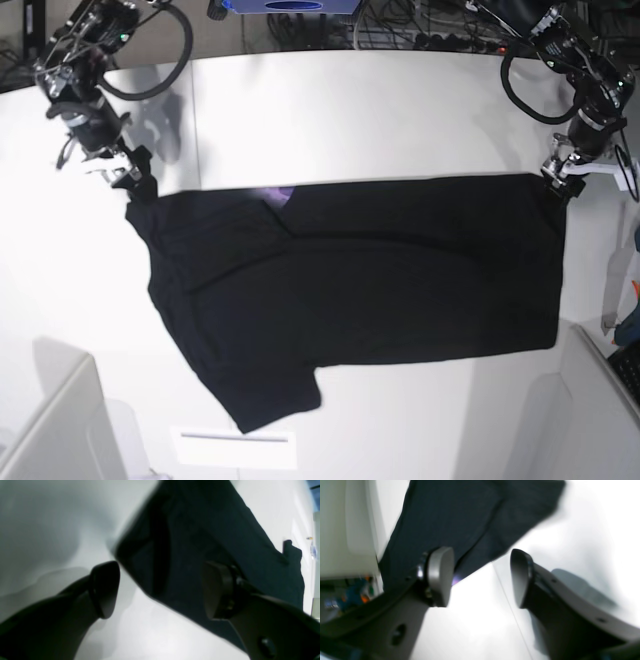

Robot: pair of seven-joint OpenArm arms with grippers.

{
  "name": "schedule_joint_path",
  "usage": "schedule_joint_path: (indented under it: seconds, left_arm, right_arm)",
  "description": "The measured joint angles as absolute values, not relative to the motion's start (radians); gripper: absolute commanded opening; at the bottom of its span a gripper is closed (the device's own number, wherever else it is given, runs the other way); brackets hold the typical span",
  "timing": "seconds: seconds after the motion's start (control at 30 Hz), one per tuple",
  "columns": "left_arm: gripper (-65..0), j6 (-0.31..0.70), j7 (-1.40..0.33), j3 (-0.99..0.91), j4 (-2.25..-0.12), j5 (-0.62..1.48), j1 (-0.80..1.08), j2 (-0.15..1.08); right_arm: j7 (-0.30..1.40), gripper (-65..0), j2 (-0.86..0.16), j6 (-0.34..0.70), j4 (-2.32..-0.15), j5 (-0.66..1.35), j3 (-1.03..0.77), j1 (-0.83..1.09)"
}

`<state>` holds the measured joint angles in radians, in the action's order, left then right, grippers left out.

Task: Fold the T-shirt properly
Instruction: 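Pull the held shoulders further, folding the shirt body over itself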

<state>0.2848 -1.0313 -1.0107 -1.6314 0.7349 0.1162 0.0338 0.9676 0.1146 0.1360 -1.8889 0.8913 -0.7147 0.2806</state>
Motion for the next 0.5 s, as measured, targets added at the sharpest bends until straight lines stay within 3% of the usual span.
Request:
schedule_joint_path:
  seconds: [0.07, 0.27, 0.5]
  left_arm:
    - [-16.8, 0.281, -1.026, -1.014, -1.571, 0.727, 0.117, 0.034]
    - [-17.3, 0.28, -0.977, -1.006, -1.506, 0.731, 0.087, 0.023]
    - [-17.6, 0.28, -0.957, -1.011, -1.465, 0.733, 0.052, 0.025]
  right_arm:
    - [0.949, -23.6, 0.118, 0.139, -1.835, 0.898, -0.723, 0.278]
    - [0.874, -23.9, 0.089, 0.133, -1.576, 0.815, -0.732, 0.18]
    - [0.802, -23.9, 0.091, 0.15, -1.463, 0.743, -0.727, 0.076]
